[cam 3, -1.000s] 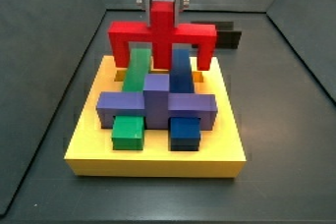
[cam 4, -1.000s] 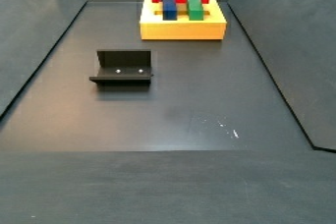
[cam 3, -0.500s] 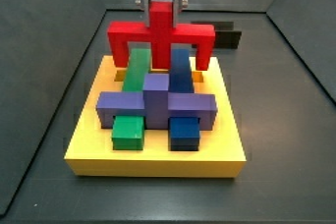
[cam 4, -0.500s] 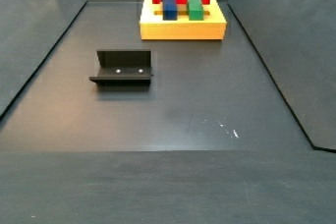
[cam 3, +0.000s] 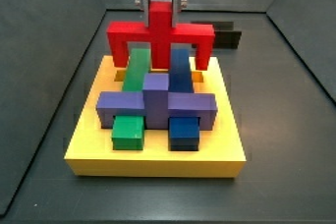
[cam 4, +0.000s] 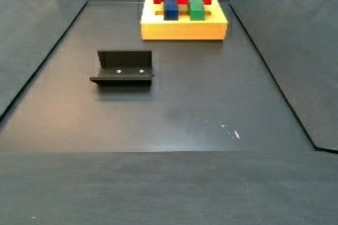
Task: Pick up the red object. Move up. Move to above the board. Insert the red object.
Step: Insert the red object.
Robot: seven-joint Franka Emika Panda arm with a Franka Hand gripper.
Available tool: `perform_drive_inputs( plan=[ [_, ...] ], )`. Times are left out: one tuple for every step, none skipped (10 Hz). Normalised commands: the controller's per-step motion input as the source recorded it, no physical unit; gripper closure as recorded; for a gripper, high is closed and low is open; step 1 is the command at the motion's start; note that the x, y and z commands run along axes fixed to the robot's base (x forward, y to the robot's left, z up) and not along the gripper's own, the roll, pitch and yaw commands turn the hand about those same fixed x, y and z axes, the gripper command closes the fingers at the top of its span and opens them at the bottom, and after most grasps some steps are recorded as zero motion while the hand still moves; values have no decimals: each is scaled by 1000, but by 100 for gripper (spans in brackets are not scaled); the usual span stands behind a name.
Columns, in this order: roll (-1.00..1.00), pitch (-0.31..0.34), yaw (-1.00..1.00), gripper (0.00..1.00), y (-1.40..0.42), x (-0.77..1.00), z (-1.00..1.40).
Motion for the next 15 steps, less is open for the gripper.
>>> perform_drive_inputs(
  plan=[
    [-121, -29, 0, 100, 0, -34, 0],
    [-109, -43, 0, 100, 0, 0, 0],
    [-47, -63, 0, 100, 0, 0, -83],
    [-13, -51, 0, 100, 0, -6, -109],
    [0, -49, 0, 100, 0, -69, -120],
    [0, -61, 0, 100, 0, 0, -206],
    [0, -66, 0, 100, 0, 0, -283],
    [0, -67, 0, 100, 0, 40, -303],
    [-20, -83, 0, 100, 0, 40, -283],
    [-89, -114, 0, 100, 0, 0, -186],
    [-166, -114, 0, 100, 37, -29, -9],
    [-146, -121, 0, 100, 46, -43, -46],
    [-60, -63, 0, 100, 29, -46, -49],
    [-17, -27, 0, 100, 26, -43, -43],
    [-9, -90, 0, 100, 14, -43, -217]
  ],
)
